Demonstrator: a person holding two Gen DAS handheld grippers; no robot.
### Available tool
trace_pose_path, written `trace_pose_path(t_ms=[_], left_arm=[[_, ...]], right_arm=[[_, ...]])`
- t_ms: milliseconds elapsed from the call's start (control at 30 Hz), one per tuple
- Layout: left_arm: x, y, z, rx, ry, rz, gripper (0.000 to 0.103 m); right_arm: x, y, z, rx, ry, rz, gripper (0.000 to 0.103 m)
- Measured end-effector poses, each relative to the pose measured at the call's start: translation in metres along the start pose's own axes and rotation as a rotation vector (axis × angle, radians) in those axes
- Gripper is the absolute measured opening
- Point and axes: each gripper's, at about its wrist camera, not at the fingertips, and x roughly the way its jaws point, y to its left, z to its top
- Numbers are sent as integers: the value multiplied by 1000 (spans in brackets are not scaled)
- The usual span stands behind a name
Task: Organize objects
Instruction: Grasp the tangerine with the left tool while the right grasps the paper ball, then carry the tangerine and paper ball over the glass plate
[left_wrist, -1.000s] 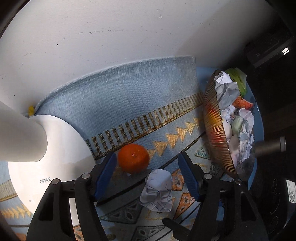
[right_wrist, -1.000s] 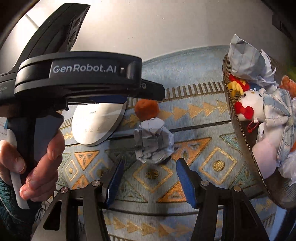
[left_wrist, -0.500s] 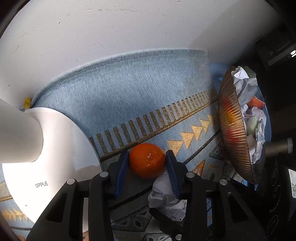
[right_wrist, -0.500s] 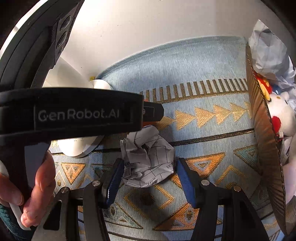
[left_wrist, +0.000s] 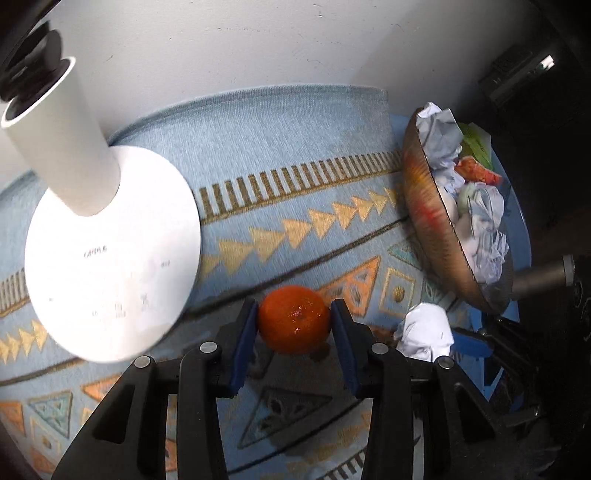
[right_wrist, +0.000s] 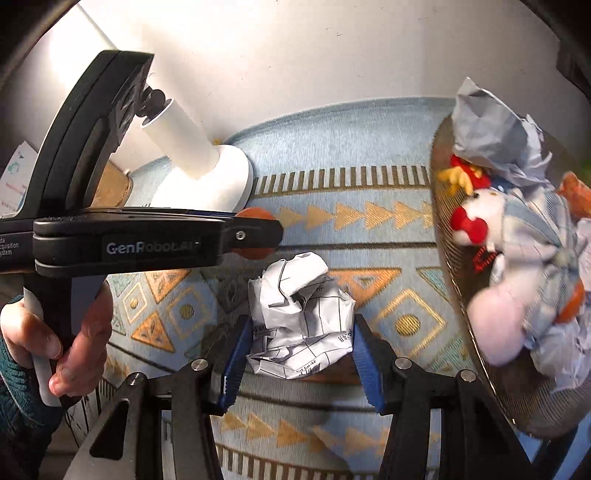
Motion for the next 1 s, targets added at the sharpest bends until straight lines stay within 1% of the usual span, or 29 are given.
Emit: trace_pose_path(t_ms=[167, 267, 300, 333, 367, 433, 600, 633, 700, 767, 900, 1000], left_arm=[[-11, -8, -60, -8, 15, 58, 37], [-8, -11, -91, -61, 20, 68, 37], [-9, -10, -100, -85, 18, 71, 37], [-9, -9, -110, -108, 15, 80, 37], [-8, -10, -117, -129, 12, 89, 37], [-9, -6, -132, -170, 8, 99, 37], [-10, -10, -150, -219, -28, 118, 37], [-10, -10, -151, -224, -32, 120, 37], [-11, -10, -153, -233, -40, 123, 37], [-11, -10, -153, -241, -45, 128, 37], [-11, -10, -154, -256, -56, 135, 37], [-9, -11, -154, -263, -55, 139, 37]], right_arm=[[-19, -15, -36, -3, 28, -28, 52], [-16, -22, -54, 18, 62, -49, 52], [-13, -25, -56, 25, 76, -60, 52], [-3, -18, -55, 30, 87, -66, 52], [-5, -17, -63, 39, 97, -61, 52], [-4, -24, -72, 68, 117, -22, 52], [5, -42, -87, 171, 187, 37, 53], [1, -44, -89, 176, 170, 46, 53], [0, -45, -90, 172, 177, 44, 63], [0, -46, -91, 181, 184, 62, 66], [1, -41, -90, 159, 189, 44, 66], [2, -41, -89, 176, 188, 35, 66]])
